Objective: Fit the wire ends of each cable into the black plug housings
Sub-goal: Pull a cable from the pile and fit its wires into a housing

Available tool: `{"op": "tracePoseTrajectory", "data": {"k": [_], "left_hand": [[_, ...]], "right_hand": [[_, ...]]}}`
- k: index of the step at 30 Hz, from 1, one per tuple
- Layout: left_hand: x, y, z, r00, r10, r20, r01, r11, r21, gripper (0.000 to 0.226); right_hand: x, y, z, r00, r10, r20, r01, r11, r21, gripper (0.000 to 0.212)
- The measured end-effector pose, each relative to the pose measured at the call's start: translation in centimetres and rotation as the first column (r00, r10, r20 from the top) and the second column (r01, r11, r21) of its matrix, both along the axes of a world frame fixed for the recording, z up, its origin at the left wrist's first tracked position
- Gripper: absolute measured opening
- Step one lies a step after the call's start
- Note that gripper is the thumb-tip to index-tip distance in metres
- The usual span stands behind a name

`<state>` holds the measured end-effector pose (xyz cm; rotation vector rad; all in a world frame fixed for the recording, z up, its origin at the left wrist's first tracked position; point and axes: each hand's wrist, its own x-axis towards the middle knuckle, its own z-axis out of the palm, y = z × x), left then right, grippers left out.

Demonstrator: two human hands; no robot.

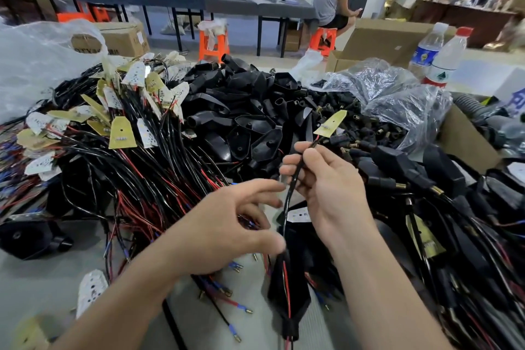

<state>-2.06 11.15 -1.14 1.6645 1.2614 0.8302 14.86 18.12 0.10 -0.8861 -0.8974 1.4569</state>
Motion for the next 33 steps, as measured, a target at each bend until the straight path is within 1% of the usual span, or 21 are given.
{"op": "tracePoseTrajectory", "data": {"k": [3,5,7,8,10,12,14,16,17,18,20,22,25,27,29,31,33], "left_hand": [[1.6,-0.7,-0.4,0.980,-0.035,-0.194,0.016,0.995,-0.098,0.092],[1.9,-1.0,-0.6,0.948,-0.079,-0.307,0.046,0.993,-0.113,0.099],[1.8,-1.0,-0.5,0.932,-0.087,-0.352,0.050,0.992,-0.112,0.105],[1.8,-1.0,-0.5,0.934,-0.091,-0.346,0.054,0.992,-0.114,0.106],[1.9,-1.0,-0.5,0.946,-0.074,-0.316,0.042,0.994,-0.106,0.099],[2.0,-0.9,-0.5,0.972,-0.019,-0.233,-0.017,0.988,-0.152,0.091],[2.0,-0.8,-0.6,0.987,0.023,-0.158,-0.061,0.969,-0.239,0.074],[1.9,-0.8,-0.6,0.983,0.013,-0.185,-0.064,0.960,-0.273,0.051],[1.9,-0.9,-0.5,0.977,0.002,-0.214,-0.061,0.961,-0.270,0.044],[2.0,-1.0,-0.5,0.969,-0.011,-0.248,-0.055,0.965,-0.255,0.042],[2.3,-1.2,-0.6,0.955,-0.027,-0.296,-0.039,0.976,-0.215,0.044],[2.9,-1.2,-0.9,0.950,-0.029,-0.311,-0.027,0.984,-0.177,0.046],[3.5,-1.1,-1.5,0.952,0.029,-0.304,-0.068,0.990,-0.120,0.051],[3.5,-0.9,-1.7,0.965,0.086,-0.247,-0.112,0.989,-0.093,0.056],[3.1,-0.6,-1.6,0.972,0.176,-0.155,-0.189,0.979,-0.071,0.054],[2.2,-0.1,-1.3,0.960,0.277,-0.047,-0.279,0.958,-0.064,0.049],[1.5,0.3,-1.0,0.933,0.355,0.058,-0.352,0.935,-0.054,0.039]], "right_hand": [[-0.2,-0.1,0.1,1.000,-0.018,0.008,0.018,1.000,0.009,0.024],[-0.3,-0.1,0.2,0.999,-0.033,0.000,0.033,0.999,0.008,0.024],[-0.3,-0.1,0.2,0.999,-0.050,-0.003,0.050,0.999,0.010,0.024],[-0.3,-0.1,0.2,0.998,-0.057,0.000,0.057,0.998,0.013,0.023],[-0.3,-0.1,0.1,0.998,-0.066,0.011,0.066,0.998,0.023,0.023],[-0.3,-0.1,0.1,0.997,-0.073,0.020,0.073,0.997,0.032,0.023],[-0.3,-0.2,0.1,0.996,-0.082,0.026,0.081,0.996,0.038,0.023],[-0.4,-0.3,0.1,0.996,-0.081,0.039,0.079,0.996,0.047,0.024],[-0.3,-0.3,0.1,0.996,-0.078,0.046,0.075,0.996,0.051,0.024],[-0.3,-0.3,0.1,0.996,-0.074,0.051,0.071,0.996,0.054,0.024],[-0.3,-0.2,0.0,0.996,-0.068,0.056,0.065,0.996,0.058,0.024],[-0.4,-0.2,0.0,0.996,-0.061,0.065,0.057,0.996,0.063,0.024],[-0.3,-0.2,-0.1,0.997,-0.043,0.067,0.037,0.996,0.076,0.023],[-0.1,-0.1,0.0,0.998,-0.024,0.059,0.019,0.997,0.079,0.023],[0.0,-0.1,0.0,0.997,0.020,0.073,-0.026,0.996,0.083,0.022],[-0.1,-0.3,0.1,0.987,0.110,0.116,-0.121,0.988,0.097,0.022],[-0.2,-0.7,0.0,0.954,0.213,0.210,-0.240,0.964,0.113,0.024]]}}
